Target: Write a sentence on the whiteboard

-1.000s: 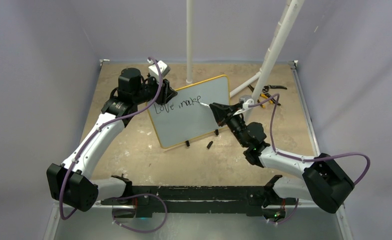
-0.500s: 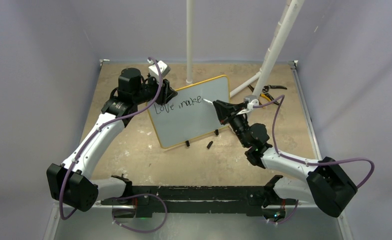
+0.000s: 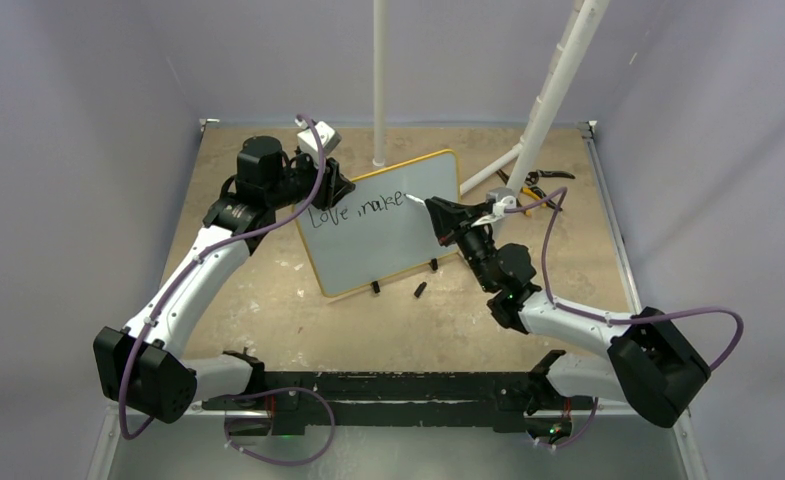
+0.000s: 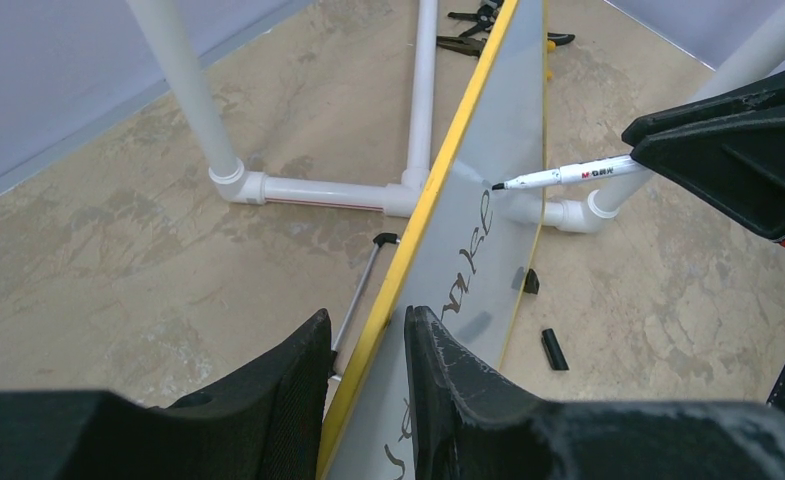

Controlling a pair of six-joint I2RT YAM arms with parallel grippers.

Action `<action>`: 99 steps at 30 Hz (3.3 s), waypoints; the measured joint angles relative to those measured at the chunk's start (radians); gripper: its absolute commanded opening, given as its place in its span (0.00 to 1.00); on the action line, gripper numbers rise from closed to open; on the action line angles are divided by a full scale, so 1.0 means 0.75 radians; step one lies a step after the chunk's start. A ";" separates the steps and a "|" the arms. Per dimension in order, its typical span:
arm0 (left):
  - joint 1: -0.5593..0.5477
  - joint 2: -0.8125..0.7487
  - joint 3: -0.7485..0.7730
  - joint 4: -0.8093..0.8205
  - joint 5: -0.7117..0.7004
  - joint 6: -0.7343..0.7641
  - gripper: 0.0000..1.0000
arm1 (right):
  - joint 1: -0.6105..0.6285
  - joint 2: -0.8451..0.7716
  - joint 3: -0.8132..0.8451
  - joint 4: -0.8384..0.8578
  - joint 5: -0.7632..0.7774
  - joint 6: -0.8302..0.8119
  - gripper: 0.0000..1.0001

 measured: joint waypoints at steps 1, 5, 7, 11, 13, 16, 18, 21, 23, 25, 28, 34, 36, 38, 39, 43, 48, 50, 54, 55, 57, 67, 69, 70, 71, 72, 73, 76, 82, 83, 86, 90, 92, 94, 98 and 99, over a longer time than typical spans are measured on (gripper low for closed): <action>0.000 0.000 -0.003 0.005 -0.001 0.001 0.31 | 0.000 0.006 0.004 0.005 -0.004 0.000 0.00; 0.000 0.000 -0.009 0.016 -0.002 0.009 0.31 | 0.000 0.015 0.008 0.019 -0.011 -0.006 0.00; 0.000 0.000 -0.011 0.021 -0.002 0.009 0.31 | 0.000 0.016 0.008 0.019 -0.013 -0.012 0.00; 0.000 0.000 -0.013 0.026 -0.002 0.009 0.31 | 0.000 0.016 0.008 0.019 -0.020 -0.014 0.00; 0.000 0.000 -0.013 0.026 -0.001 0.009 0.31 | 0.000 0.016 0.008 0.020 -0.025 -0.013 0.00; 0.000 0.000 -0.013 0.026 0.000 0.009 0.31 | 0.000 0.016 0.002 0.017 -0.044 -0.011 0.00; 0.000 0.000 -0.013 0.026 0.000 0.009 0.31 | 0.000 0.016 -0.006 0.014 -0.047 -0.009 0.00; 0.000 0.000 -0.013 0.026 -0.001 0.009 0.31 | 0.000 0.015 -0.016 0.012 -0.047 -0.004 0.00; 0.000 0.000 -0.013 0.026 -0.001 0.009 0.31 | 0.000 0.014 -0.022 0.011 -0.045 -0.001 0.00; 0.000 0.000 -0.013 0.026 -0.001 0.009 0.31 | 0.000 0.012 -0.027 0.007 -0.042 0.001 0.00; 0.000 0.000 -0.013 0.026 -0.001 0.009 0.31 | 0.000 -0.004 -0.032 -0.015 -0.026 0.001 0.00; 0.000 0.000 -0.013 0.027 -0.001 0.009 0.31 | 0.000 -0.023 -0.048 -0.034 0.003 0.004 0.00; 0.000 0.000 -0.013 0.027 -0.001 0.009 0.31 | 0.000 -0.023 -0.054 -0.036 0.002 0.008 0.00; 0.000 0.000 -0.013 0.027 -0.001 0.009 0.31 | 0.000 -0.023 -0.056 -0.037 0.002 0.011 0.00; 0.000 0.000 -0.013 0.027 -0.001 0.009 0.31 | 0.000 -0.023 -0.056 -0.037 0.002 0.011 0.00; 0.000 0.000 -0.013 0.027 -0.001 0.009 0.32 | 0.000 -0.022 -0.058 -0.037 -0.012 0.012 0.00; 0.000 0.003 -0.013 0.027 0.002 -0.004 0.45 | 0.000 -0.003 -0.058 -0.037 -0.063 0.011 0.00; -0.001 0.010 -0.009 0.025 0.004 -0.015 0.50 | 0.000 0.002 -0.058 -0.038 -0.087 0.010 0.00; -0.002 0.055 0.019 -0.001 0.007 -0.048 0.61 | 0.000 -0.007 -0.058 -0.040 -0.145 0.007 0.00; -0.002 0.067 0.029 -0.008 0.009 -0.054 0.63 | 0.000 -0.016 -0.058 -0.049 -0.154 0.005 0.00; -0.003 0.087 0.048 -0.018 0.010 -0.064 0.66 | 0.000 -0.051 -0.058 -0.074 -0.171 0.000 0.00; -0.067 0.232 0.226 -0.045 0.034 -0.086 0.72 | -0.001 -0.243 -0.058 -0.164 -0.188 -0.028 0.00; -0.086 0.284 0.278 -0.060 0.049 -0.086 0.72 | -0.001 -0.250 -0.058 -0.174 -0.185 -0.035 0.00; -0.094 0.309 0.300 -0.069 0.056 -0.085 0.72 | -0.002 -0.250 -0.058 -0.180 -0.185 -0.039 0.00; -0.101 0.345 0.330 -0.080 0.065 -0.085 0.70 | -0.002 -0.250 -0.058 -0.188 -0.184 -0.042 0.00; -0.109 0.366 0.343 -0.085 0.070 -0.084 0.68 | -0.002 -0.250 -0.058 -0.193 -0.184 -0.045 0.00; -0.116 0.390 0.359 -0.098 0.078 -0.083 0.65 | -0.002 -0.251 -0.058 -0.196 -0.184 -0.048 0.00; -0.125 0.438 0.380 -0.116 0.099 -0.079 0.49 | -0.003 -0.275 -0.062 -0.211 -0.181 -0.052 0.00; -0.126 0.448 0.389 -0.118 0.161 -0.064 0.07 | -0.008 -0.335 -0.074 -0.241 -0.151 -0.063 0.00; -0.126 0.448 0.389 -0.119 0.175 -0.051 0.00 | -0.008 -0.342 -0.075 -0.246 -0.148 -0.065 0.00; -0.126 0.446 0.389 -0.128 0.208 -0.009 0.00 | -0.008 -0.367 -0.078 -0.262 -0.134 -0.071 0.00; -0.126 0.435 0.389 -0.166 0.243 0.062 0.00 | -0.008 -0.397 -0.079 -0.270 -0.106 -0.080 0.00; -0.126 0.419 0.383 -0.195 0.253 0.097 0.00 | -0.008 -0.407 -0.079 -0.269 -0.098 -0.086 0.00; -0.126 0.400 0.375 -0.223 0.256 0.125 0.00 | -0.008 -0.406 -0.079 -0.269 -0.080 -0.091 0.00; -0.126 0.381 0.373 -0.269 0.257 0.160 0.00 | -0.008 -0.382 -0.074 -0.269 -0.061 -0.108 0.00; -0.126 0.381 0.373 -0.270 0.256 0.167 0.00 | -0.008 -0.369 -0.068 -0.269 -0.053 -0.112 0.00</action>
